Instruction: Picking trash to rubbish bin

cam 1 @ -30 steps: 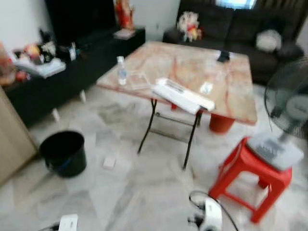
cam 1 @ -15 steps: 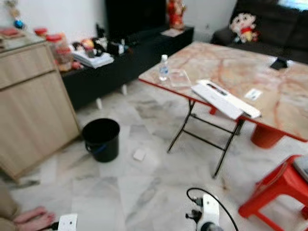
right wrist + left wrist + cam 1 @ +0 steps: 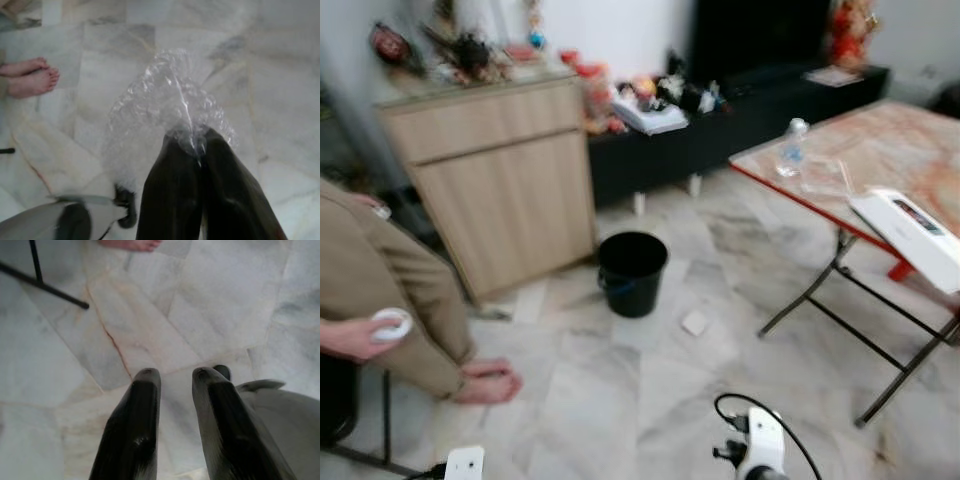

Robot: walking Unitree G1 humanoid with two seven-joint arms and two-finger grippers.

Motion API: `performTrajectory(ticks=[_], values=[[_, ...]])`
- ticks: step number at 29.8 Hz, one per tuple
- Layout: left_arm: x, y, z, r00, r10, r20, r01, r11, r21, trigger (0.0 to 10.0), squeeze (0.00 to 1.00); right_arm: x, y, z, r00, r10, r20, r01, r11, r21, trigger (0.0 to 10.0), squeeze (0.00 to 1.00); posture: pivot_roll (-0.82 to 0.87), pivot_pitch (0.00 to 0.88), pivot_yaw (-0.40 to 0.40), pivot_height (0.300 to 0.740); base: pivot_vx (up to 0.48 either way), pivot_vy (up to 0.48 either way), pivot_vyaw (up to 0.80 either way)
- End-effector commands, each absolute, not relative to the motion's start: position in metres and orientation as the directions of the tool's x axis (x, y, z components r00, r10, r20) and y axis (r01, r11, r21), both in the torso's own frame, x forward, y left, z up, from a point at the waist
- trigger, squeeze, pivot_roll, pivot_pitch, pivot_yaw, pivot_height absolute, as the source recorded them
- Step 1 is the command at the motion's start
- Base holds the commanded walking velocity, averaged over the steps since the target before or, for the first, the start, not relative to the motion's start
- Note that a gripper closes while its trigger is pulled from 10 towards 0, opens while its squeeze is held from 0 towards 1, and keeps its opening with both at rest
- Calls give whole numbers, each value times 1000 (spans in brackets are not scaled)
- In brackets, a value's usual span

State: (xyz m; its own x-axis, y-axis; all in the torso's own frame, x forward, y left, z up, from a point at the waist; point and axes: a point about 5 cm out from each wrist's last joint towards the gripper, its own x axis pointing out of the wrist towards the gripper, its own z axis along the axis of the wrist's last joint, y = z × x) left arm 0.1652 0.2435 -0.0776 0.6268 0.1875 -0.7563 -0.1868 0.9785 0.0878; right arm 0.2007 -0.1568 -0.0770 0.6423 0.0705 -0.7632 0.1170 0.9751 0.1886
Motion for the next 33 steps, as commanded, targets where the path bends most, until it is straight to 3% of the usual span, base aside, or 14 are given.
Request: performTrajectory(ticks=[1,8,23,27,33], values=[[166,244,-77,625,193,-757,-189,978,93,10000,0,206,-152,-74,653,82,-753,102,975,195,10000,0,50,0,-20,740,0,0,800],[165,244,-78,619,200,-760,-196,976,97,10000,0,207,-148,-74,659,108,-744,110,965,238,10000,0,52,0,-23,740,137,0,239],[166,241,-78,618,199,-760,-193,976,99,10000,0,207,-149,-73,658,116,-744,104,965,242,10000,0,51,0,-32,740,410,0,0],[166,241,-79,618,197,-761,-193,977,95,10000,0,208,-149,-73,659,118,-743,103,964,245,10000,0,50,0,-32,740,408,0,-711],[166,240,-79,619,195,-761,-195,977,91,10000,0,209,-148,-73,665,118,-738,100,964,244,10000,0,51,0,-33,740,399,0,0]])
